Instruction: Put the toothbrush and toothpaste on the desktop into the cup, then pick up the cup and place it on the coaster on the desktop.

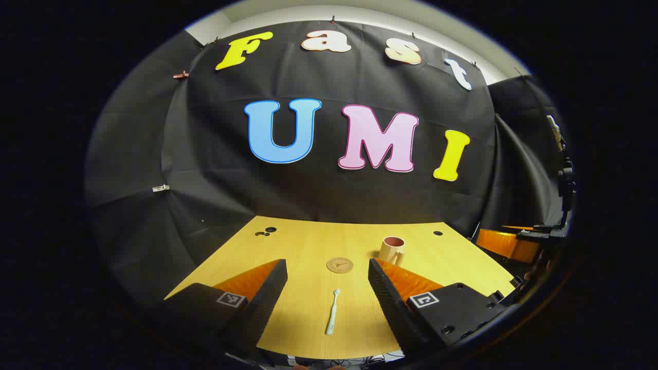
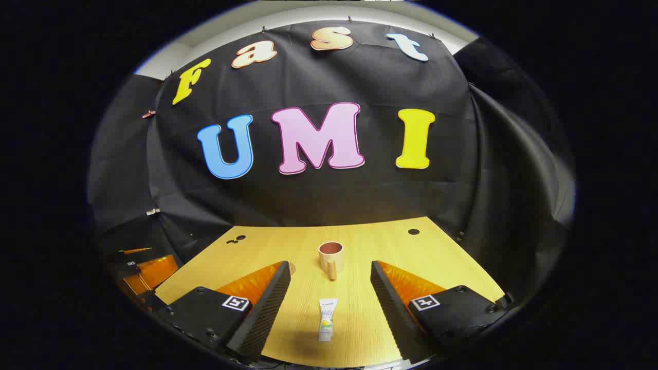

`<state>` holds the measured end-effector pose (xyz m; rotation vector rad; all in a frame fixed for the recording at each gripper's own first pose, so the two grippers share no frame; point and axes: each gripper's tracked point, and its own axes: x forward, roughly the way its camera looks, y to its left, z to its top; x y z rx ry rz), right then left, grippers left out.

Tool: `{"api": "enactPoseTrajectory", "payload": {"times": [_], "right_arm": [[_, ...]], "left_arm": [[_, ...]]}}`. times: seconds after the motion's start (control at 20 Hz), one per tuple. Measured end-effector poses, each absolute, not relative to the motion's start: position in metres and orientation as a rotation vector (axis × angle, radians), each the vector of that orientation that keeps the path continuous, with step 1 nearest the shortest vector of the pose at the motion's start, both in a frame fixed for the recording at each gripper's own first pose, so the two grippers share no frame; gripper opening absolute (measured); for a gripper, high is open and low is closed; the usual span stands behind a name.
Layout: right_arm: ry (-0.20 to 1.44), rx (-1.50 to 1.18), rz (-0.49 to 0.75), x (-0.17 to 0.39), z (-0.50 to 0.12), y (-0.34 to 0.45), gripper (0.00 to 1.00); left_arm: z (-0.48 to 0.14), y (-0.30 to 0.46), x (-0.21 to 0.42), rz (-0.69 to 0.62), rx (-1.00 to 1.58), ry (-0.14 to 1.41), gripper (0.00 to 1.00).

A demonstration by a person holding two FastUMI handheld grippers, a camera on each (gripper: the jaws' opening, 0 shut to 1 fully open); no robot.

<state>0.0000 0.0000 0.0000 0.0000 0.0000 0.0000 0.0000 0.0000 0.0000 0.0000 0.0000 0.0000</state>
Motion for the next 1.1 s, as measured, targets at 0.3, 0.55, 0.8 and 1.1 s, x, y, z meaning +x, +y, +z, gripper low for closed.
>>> {"api": "enactPoseTrajectory", "payload": {"times": [0.3,0.55,0.8,1.1], "right_arm": [[0.019,0.033,-0.006,0.013,-0.004,-0.002,0.95],[0.033,0.03,0.008,0.024,-0.007,0.005,0.96],[0.063,0.022,0.032,0.032,-0.014,0.013,0.95],[0.138,0.017,0.062,0.049,-0.032,0.017,0.96]], "left_arm": [[-0.003,-0.006,0.009,-0.023,0.02,0.014,1.0],[-0.006,-0.002,0.016,-0.018,0.036,0.019,1.0],[-0.008,0.007,0.02,0.006,0.028,0.031,1.0],[-0.024,0.018,0.023,0.066,0.011,0.075,1.0]]}}
